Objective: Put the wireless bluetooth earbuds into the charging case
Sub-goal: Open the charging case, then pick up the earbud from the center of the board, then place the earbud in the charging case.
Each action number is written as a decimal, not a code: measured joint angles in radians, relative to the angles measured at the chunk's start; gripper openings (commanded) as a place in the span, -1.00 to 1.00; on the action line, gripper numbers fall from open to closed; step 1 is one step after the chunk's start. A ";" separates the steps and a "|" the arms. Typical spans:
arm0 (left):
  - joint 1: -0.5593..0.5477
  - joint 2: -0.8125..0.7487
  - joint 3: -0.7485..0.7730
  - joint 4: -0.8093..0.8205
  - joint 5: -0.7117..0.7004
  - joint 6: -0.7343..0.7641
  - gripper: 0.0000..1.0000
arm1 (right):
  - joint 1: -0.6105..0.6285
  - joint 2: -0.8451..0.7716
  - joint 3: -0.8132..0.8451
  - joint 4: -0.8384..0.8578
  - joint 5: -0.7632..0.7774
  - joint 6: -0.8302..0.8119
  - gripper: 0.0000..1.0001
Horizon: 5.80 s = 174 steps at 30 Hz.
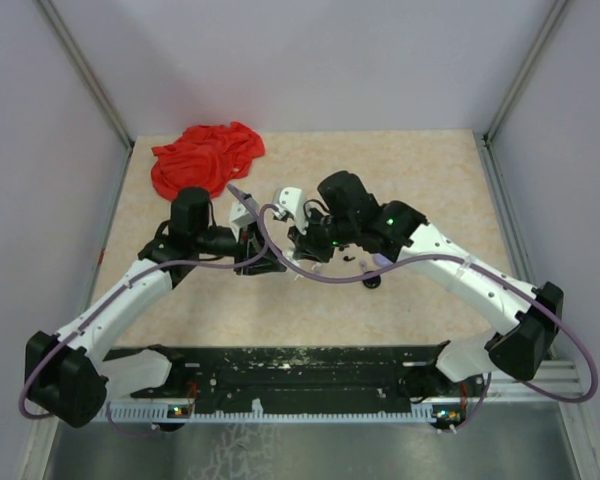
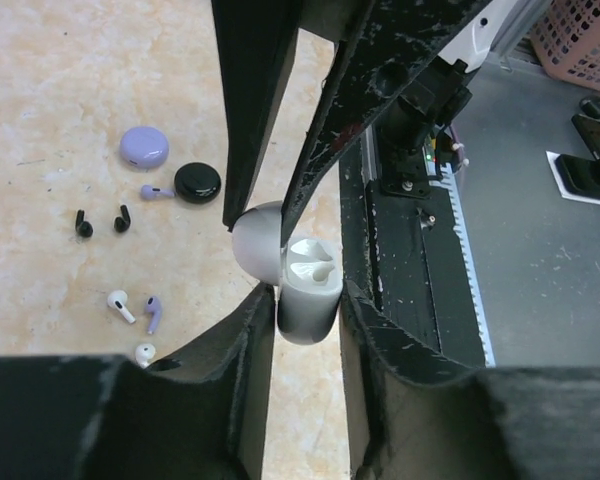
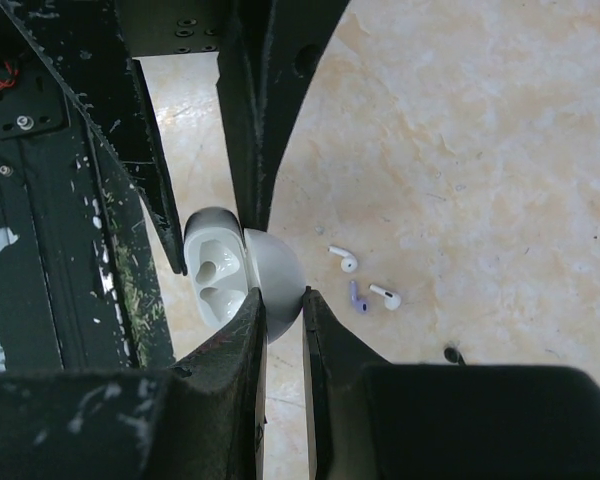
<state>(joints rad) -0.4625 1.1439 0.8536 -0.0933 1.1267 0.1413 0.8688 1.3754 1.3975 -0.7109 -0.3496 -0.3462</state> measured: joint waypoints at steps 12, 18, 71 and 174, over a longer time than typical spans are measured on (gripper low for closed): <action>-0.020 -0.044 -0.004 -0.040 -0.075 0.082 -0.95 | 0.000 0.015 0.011 0.000 0.000 0.008 -0.46; -0.020 -0.127 -0.076 -0.037 -0.169 0.145 -0.99 | 0.000 -0.006 0.010 0.021 -0.026 0.037 -0.02; -0.020 -0.470 -0.343 0.208 -1.015 0.170 -0.99 | -0.066 0.514 -0.050 0.111 0.525 0.859 -0.38; -0.020 -0.214 -0.515 1.013 -0.490 -0.236 -0.99 | 0.052 -0.217 -0.454 0.901 0.483 0.565 -0.62</action>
<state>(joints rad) -0.4828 0.9295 0.3389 0.9199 0.6365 -0.0944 0.9207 1.1584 0.9440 0.1898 0.1329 0.2192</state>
